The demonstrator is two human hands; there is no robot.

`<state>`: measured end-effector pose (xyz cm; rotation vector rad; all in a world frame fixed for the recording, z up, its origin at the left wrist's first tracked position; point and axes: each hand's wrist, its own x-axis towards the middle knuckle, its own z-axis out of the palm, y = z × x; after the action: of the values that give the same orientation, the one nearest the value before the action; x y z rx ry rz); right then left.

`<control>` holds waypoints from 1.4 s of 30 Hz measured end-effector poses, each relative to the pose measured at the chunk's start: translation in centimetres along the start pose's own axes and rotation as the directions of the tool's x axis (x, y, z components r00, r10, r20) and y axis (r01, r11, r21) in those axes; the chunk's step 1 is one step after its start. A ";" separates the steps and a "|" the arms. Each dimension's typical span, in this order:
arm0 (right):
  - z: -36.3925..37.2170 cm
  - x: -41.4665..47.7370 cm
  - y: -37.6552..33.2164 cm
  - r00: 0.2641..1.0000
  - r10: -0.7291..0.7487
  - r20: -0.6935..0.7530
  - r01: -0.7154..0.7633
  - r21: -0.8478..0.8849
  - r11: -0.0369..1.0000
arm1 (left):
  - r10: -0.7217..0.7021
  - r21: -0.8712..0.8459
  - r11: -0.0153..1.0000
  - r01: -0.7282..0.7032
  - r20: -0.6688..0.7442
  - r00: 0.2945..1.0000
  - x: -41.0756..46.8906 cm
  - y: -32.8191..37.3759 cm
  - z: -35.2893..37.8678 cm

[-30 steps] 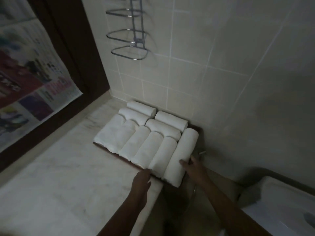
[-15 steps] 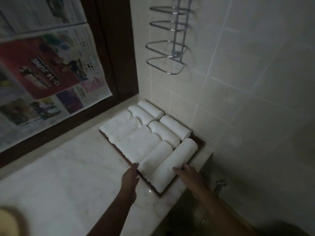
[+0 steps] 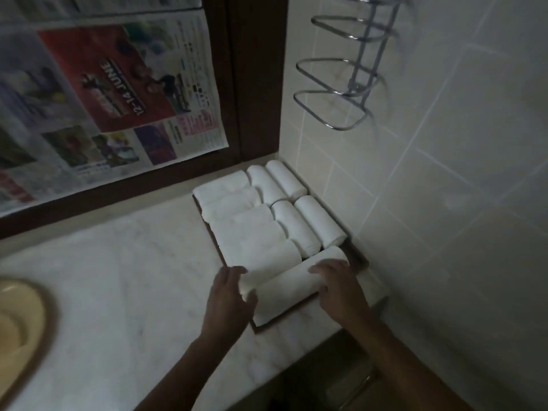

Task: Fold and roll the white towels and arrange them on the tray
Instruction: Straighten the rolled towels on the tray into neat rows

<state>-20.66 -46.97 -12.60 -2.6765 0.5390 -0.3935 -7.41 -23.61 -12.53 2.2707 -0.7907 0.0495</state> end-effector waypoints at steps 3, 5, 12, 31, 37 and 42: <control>-1.3 4.0 1.2 0.951 -0.077 0.300 0.168 -0.291 0.942 | 0.230 0.203 0.942 -0.268 0.195 0.954 -1.9 0.9 2.5; -1.6 5.2 1.4 0.902 -0.033 0.431 0.209 -0.368 0.906 | 0.216 0.278 0.919 -0.281 0.243 0.946 -2.3 0.7 3.7; -3.2 6.8 1.6 0.854 -0.049 0.518 0.202 -0.243 0.949 | 0.125 0.173 0.973 -0.149 0.143 0.982 -1.2 -0.2 2.6; 1.9 13.8 -2.2 0.739 -0.240 0.630 0.527 -0.318 0.788 | -0.164 0.042 0.987 0.158 0.264 0.950 4.8 -3.3 0.7; 1.5 14.3 -1.9 0.717 -0.192 0.670 0.482 -0.278 0.831 | -0.144 0.016 0.989 0.145 0.258 0.955 4.5 -3.2 0.7; 1.1 18.3 -1.9 0.823 -0.151 0.548 0.188 -0.012 0.982 | -0.202 -0.016 0.979 0.203 0.055 0.978 6.9 -3.5 -0.9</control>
<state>-3.46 -52.65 -9.27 -2.7273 0.1378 0.3545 0.29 -24.76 -12.31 2.3283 -0.5797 -0.1137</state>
